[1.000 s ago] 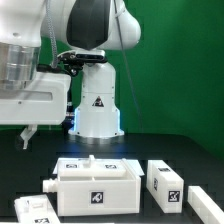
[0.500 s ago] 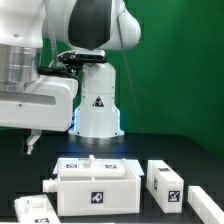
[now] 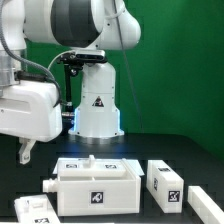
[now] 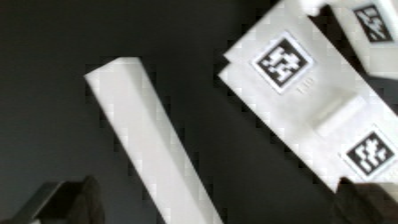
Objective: Assemble cabinet
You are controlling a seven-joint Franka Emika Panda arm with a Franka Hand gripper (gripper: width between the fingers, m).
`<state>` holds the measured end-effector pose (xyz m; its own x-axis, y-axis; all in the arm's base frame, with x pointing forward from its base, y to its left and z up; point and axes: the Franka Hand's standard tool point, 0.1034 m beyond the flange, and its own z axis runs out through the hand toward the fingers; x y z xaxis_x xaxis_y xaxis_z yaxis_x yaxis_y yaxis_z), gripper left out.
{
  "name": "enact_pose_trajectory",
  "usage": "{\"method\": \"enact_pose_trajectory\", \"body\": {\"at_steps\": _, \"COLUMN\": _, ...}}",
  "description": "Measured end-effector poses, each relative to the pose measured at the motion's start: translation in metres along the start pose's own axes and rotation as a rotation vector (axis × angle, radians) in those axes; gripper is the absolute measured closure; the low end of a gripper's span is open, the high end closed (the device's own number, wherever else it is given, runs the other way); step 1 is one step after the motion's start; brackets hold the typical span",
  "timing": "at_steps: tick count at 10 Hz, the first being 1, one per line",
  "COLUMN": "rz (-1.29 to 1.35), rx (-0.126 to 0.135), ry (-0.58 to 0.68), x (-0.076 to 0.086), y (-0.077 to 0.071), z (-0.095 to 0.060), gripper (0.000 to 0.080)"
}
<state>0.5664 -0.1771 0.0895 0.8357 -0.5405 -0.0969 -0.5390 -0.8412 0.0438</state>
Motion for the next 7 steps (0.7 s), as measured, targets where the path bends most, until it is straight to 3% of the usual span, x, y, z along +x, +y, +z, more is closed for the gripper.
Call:
{"method": "enact_pose_trajectory", "body": {"at_steps": 3, "rz": 0.182, "rx": 0.014, "ry": -0.004, "x": -0.001, "y": -0.004, "z": 0.0, "gripper": 0.0151}}
{"method": "enact_pose_trajectory", "body": {"at_steps": 5, "rz": 0.425, "rx": 0.064, "ry": -0.019, "x": 0.003, "y": -0.012, "z": 0.004, "gripper": 0.0151}}
{"method": "enact_pose_trajectory", "body": {"at_steps": 7, "rz": 0.623, "rx": 0.081, "ry": -0.023, "x": 0.013, "y": -0.027, "z": 0.011, "gripper": 0.0151}}
